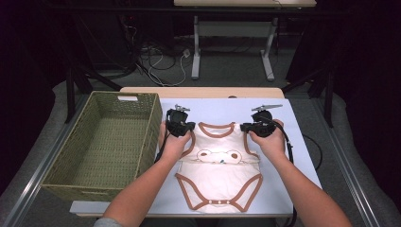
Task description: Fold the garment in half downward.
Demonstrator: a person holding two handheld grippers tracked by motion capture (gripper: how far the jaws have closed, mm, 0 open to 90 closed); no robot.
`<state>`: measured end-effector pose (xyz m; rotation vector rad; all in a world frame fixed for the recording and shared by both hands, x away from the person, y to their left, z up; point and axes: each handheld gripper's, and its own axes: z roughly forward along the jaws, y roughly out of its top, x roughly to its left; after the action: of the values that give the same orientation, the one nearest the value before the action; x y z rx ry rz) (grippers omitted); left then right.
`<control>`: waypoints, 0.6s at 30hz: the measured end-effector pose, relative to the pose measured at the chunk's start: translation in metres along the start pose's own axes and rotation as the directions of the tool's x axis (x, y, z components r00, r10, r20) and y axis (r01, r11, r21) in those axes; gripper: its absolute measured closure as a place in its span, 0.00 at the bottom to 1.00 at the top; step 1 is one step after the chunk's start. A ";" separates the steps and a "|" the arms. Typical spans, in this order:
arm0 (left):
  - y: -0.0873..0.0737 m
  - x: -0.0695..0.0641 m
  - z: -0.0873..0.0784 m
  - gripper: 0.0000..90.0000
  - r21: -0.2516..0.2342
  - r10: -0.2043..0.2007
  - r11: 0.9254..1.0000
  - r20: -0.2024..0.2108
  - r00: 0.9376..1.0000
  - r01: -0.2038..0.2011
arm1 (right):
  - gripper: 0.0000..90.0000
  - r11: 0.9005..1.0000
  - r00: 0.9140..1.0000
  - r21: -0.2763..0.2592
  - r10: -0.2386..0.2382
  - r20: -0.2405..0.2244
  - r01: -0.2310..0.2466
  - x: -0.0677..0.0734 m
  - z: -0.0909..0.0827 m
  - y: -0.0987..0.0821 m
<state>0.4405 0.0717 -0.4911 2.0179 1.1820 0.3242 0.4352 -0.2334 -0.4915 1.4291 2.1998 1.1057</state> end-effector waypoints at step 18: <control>-0.019 -0.022 -0.043 0.99 -0.088 0.040 0.996 0.065 0.997 -0.034 | 0.87 0.995 0.997 -0.079 -0.067 -0.049 0.063 0.022 -0.044 -0.018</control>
<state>0.3927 0.0797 -0.4719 1.9625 1.0726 0.3188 0.3866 -0.2372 -0.4720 1.3022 2.1962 1.2042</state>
